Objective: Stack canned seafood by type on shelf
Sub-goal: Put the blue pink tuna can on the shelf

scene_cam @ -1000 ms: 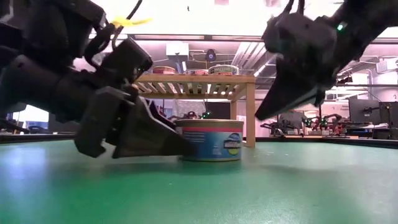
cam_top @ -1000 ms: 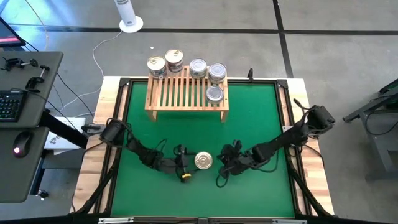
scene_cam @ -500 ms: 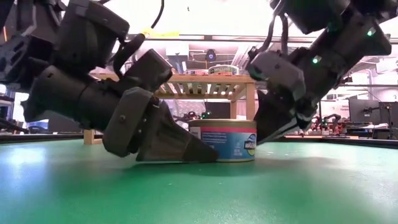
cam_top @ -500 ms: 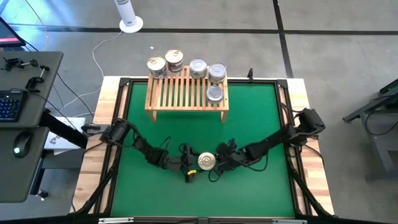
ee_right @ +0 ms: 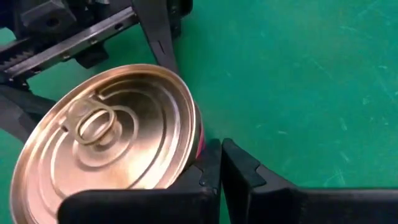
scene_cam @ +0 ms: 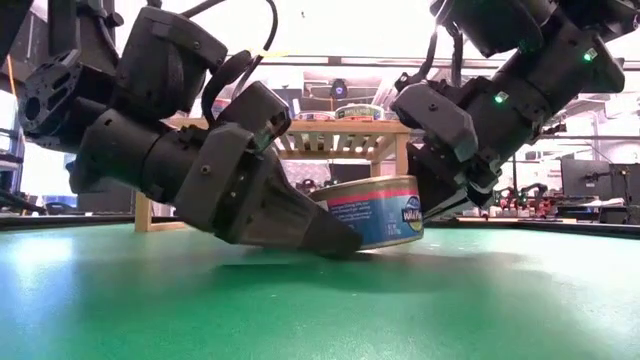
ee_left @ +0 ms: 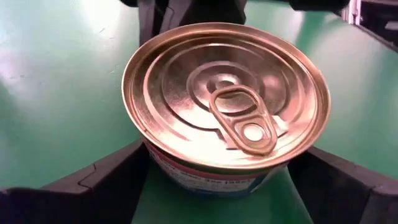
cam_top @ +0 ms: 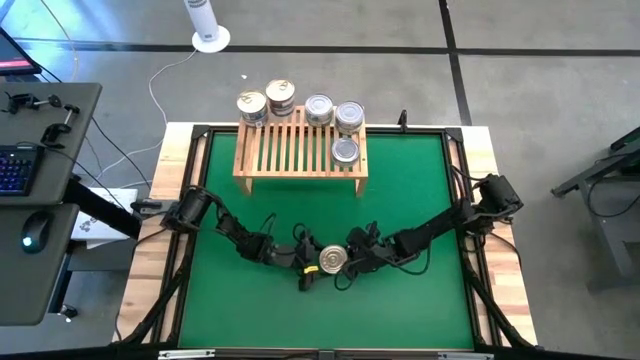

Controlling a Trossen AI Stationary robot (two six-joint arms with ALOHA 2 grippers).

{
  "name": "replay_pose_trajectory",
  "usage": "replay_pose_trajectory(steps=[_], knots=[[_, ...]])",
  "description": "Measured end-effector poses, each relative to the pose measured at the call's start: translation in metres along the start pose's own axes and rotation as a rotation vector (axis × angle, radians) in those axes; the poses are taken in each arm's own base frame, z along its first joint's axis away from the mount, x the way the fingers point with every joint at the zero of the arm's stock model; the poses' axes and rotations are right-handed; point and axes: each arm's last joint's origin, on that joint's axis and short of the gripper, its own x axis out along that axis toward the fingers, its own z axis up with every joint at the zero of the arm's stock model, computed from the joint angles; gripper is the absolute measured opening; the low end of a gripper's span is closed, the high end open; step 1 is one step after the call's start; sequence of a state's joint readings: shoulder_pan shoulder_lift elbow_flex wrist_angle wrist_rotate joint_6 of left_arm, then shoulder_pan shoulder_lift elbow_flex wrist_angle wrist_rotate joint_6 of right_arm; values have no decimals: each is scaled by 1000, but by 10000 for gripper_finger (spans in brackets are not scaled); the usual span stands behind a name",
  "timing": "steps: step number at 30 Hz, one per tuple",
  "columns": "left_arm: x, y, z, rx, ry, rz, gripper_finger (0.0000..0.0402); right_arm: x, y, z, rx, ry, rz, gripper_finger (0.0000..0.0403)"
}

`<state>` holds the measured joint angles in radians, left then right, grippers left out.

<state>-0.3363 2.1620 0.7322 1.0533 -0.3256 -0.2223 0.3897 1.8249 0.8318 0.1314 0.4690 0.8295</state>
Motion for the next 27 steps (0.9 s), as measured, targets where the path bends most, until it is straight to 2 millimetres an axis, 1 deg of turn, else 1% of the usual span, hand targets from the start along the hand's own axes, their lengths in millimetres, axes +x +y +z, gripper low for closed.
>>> replay_pose_trajectory(steps=[6,14,21,27], knots=[[0,-1,-1,89,4,-13,352,0,-1,-1,-12,21,-13,0],[2,4,0,-8,19,-36,357,-1,-3,-3,-36,38,-37,0],[2,4,-1,4,39,-49,382,-1,-4,-4,-44,45,-45,0],[2,4,-2,42,50,-64,388,-2,-5,-6,-53,65,-55,0]])
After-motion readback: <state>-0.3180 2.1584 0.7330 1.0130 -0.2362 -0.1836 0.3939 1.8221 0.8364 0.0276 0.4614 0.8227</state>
